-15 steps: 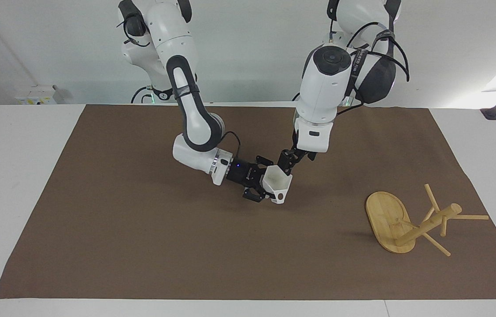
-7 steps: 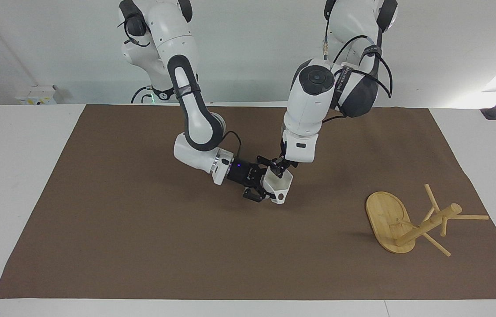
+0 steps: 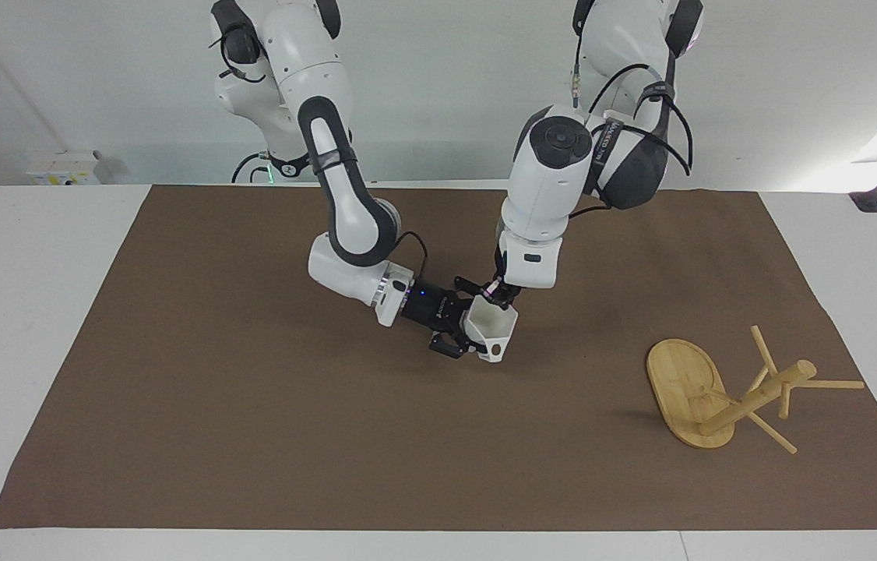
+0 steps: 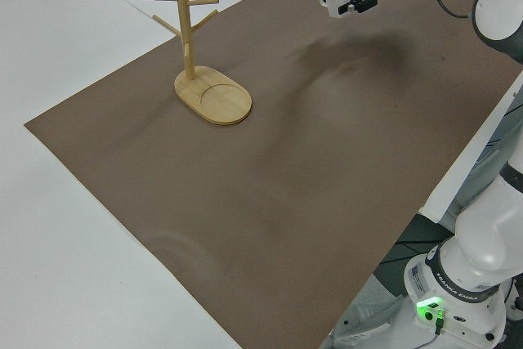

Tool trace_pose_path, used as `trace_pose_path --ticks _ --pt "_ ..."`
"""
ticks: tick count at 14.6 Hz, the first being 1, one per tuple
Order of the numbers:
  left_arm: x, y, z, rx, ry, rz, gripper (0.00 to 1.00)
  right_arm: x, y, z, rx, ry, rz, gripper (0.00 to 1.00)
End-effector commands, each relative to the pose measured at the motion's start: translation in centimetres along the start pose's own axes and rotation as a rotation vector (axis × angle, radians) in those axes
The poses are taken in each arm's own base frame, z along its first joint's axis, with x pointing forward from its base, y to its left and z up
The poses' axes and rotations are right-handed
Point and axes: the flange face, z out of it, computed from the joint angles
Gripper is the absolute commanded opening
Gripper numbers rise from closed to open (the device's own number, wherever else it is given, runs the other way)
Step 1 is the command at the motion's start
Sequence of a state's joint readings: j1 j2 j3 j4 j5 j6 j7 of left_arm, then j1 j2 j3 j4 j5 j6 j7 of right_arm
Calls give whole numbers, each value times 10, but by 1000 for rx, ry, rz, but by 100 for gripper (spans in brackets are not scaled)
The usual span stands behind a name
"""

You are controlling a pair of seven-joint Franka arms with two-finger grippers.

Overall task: Hang cup on rack
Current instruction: 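Grasp the cup with the left gripper from the right gripper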

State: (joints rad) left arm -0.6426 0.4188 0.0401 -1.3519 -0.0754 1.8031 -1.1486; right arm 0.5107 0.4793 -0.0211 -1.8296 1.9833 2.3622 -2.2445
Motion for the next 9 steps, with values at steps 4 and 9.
trace_pose_path --ticks 4,9 --pt "-5 2 1 -41 27 5 0 10 24 -25 -33 42 15 100" --pt "14 0 -1 -14 199 89 0 4 105 -129 74 33 -105 100"
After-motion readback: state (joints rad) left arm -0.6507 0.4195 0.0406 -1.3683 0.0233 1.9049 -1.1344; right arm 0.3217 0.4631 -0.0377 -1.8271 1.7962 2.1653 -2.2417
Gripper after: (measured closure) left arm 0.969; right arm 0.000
